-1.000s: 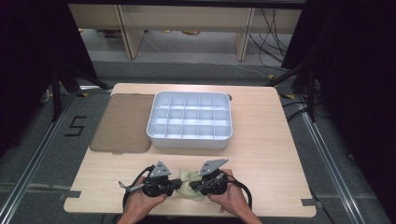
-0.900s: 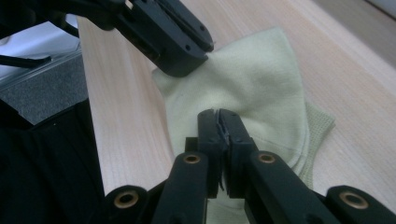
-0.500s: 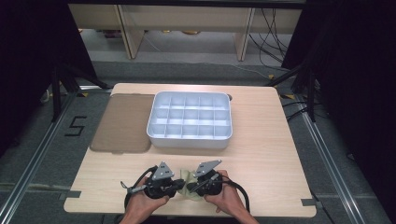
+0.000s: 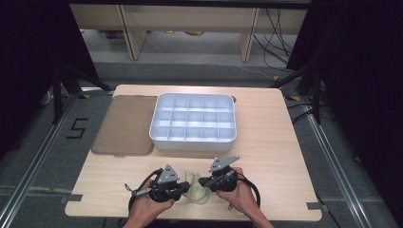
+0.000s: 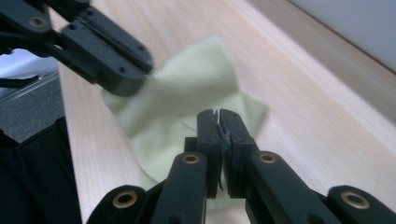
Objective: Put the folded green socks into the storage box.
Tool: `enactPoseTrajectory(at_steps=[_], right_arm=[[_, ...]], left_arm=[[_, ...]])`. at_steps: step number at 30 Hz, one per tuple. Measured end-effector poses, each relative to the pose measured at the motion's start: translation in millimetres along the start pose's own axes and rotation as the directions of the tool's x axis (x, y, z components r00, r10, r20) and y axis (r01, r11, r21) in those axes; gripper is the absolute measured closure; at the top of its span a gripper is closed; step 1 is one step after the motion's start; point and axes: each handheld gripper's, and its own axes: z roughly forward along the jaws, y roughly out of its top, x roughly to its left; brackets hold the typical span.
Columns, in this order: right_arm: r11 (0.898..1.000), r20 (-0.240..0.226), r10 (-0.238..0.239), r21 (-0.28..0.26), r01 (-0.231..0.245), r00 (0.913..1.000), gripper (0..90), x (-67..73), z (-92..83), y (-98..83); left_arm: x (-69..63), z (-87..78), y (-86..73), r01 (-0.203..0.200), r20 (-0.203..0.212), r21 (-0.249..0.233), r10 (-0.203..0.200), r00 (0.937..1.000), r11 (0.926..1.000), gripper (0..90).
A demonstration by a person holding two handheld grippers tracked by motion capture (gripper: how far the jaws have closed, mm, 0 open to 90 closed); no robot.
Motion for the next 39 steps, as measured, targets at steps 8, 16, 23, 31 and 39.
enactPoseTrajectory(at_steps=[8, 16, 23, 31, 39], right_arm=[[0.999, 0.017, 0.036, 0.032, -0.037, 0.9992, 87.7, -10.2, -5.1, -8.5], [0.996, 0.022, 0.057, 0.074, -0.059, 0.9981, 87.7, -14.2, 0.7, -13.9], [0.995, 0.013, 0.062, 0.075, -0.062, 0.998, 87.6, -16.0, 0.2, -14.3], [0.995, 0.0, 0.076, 0.069, -0.076, 0.9971, 87.7, -18.6, 0.8, -15.3], [0.993, -0.008, 0.1, 0.065, -0.099, 0.995, 86.3, -23.9, -1.4, -16.6]], left_arm=[[-3.7, 0.3, 2.4, -0.027, -0.002, 0.009, 0.027, 0.9996, 0.9996, 85.0], [-8.6, -0.7, 6.2, -0.065, -0.004, 0.004, 0.065, 0.9979, 0.9979, 85.0], [-15.1, 4.8, 10.0, -0.093, 0.005, 0.004, 0.093, 0.9956, 0.9956, 84.9], [-30.2, 21.4, 16.2, -0.142, 0.046, 0.018, 0.141, 0.9889, 0.9897, 85.0], [-38.1, 42.3, 14.5, -0.213, 0.073, 0.052, 0.209, 0.9751, 0.9756, 85.0]])
